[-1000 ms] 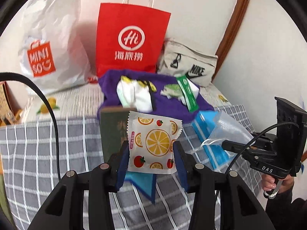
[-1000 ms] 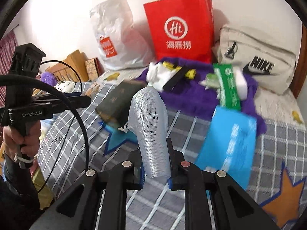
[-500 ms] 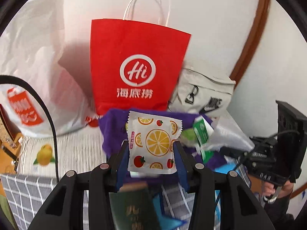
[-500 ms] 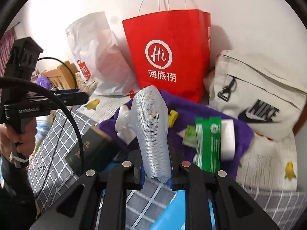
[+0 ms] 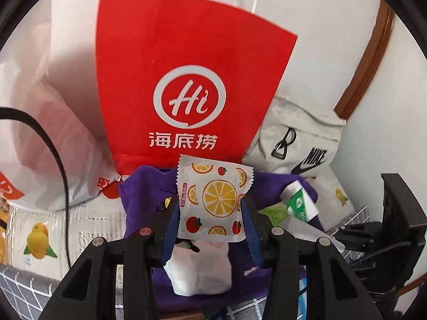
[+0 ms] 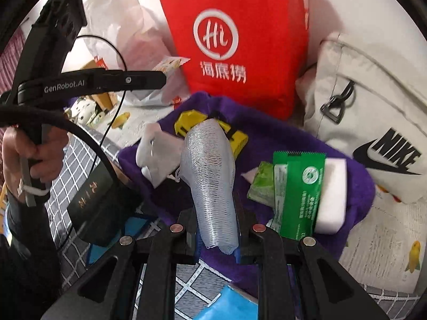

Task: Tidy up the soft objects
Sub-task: 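Carry the sachet with the left gripper onto the towel while the right carries the mesh bag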

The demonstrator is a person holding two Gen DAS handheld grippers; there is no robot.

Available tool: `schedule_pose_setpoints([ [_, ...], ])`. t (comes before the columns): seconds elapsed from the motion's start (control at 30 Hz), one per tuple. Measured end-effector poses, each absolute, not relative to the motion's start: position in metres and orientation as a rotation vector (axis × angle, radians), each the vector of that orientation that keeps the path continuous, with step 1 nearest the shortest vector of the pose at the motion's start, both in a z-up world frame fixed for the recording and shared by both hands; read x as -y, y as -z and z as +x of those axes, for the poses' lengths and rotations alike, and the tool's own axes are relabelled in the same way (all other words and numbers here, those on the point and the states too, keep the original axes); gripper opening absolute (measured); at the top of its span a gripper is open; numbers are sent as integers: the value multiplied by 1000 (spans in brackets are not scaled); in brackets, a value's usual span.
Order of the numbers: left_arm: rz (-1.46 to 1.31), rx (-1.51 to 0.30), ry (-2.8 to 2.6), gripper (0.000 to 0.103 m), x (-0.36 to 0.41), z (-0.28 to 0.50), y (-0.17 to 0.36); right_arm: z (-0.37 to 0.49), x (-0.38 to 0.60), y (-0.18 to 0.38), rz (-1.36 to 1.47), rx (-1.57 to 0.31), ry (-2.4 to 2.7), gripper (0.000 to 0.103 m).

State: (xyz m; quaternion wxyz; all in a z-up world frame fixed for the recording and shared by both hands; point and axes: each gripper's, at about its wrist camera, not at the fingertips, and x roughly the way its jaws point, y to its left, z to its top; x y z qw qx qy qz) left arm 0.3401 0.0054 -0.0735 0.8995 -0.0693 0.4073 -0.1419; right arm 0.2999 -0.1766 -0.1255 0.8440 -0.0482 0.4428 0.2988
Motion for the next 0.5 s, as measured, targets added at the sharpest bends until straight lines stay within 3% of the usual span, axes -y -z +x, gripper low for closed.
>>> schedule_pose_setpoints([
  [0.5, -162, -927, 305, 44, 0, 365, 104, 323, 171, 174, -183, -1068, -576, 19],
])
